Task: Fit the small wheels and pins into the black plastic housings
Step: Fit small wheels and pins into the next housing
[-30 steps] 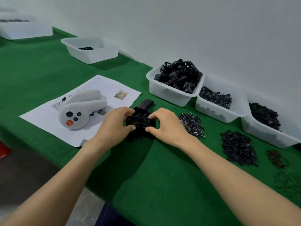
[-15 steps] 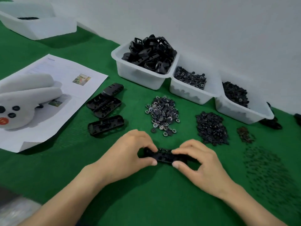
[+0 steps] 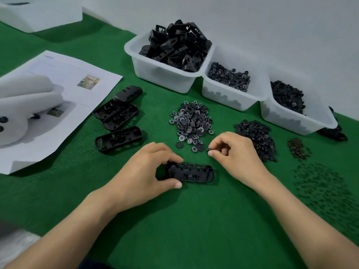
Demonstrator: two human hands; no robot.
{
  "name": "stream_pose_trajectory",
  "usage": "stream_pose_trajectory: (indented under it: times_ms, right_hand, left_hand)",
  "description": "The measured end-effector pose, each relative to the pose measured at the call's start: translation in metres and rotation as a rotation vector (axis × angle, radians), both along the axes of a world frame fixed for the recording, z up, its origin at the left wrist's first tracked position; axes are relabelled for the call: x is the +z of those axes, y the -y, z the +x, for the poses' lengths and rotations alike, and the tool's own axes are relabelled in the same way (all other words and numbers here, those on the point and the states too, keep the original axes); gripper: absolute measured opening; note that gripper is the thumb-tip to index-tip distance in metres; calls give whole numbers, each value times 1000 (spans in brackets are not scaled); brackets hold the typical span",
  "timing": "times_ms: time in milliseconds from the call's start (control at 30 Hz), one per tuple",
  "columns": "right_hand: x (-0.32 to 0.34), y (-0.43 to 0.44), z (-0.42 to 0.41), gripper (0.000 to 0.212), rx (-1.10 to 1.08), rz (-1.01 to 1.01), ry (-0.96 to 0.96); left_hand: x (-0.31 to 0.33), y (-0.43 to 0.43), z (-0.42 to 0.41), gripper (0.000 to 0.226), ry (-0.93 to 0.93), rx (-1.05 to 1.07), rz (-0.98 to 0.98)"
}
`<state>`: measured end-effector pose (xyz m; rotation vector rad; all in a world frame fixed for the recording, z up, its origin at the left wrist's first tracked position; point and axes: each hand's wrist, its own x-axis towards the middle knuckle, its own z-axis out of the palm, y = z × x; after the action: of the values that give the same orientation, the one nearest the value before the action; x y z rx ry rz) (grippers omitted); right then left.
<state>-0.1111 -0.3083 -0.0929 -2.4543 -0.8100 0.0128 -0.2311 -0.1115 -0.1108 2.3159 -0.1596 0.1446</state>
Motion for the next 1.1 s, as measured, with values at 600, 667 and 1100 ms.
stream_pose_trajectory:
  times_ms: [600,667,1100]
  right_hand:
    - [14,-4,-32,7,321,54,22]
    - [14,-9,-36,8,347,-8,35]
    - [16,-17,-36,8,426,-2,105]
  left_hand:
    - [2,2,0,43,21,43,-20]
    - [3,2,0,42,28,46,-27]
    - [4,3,-2,37,38,60,-19]
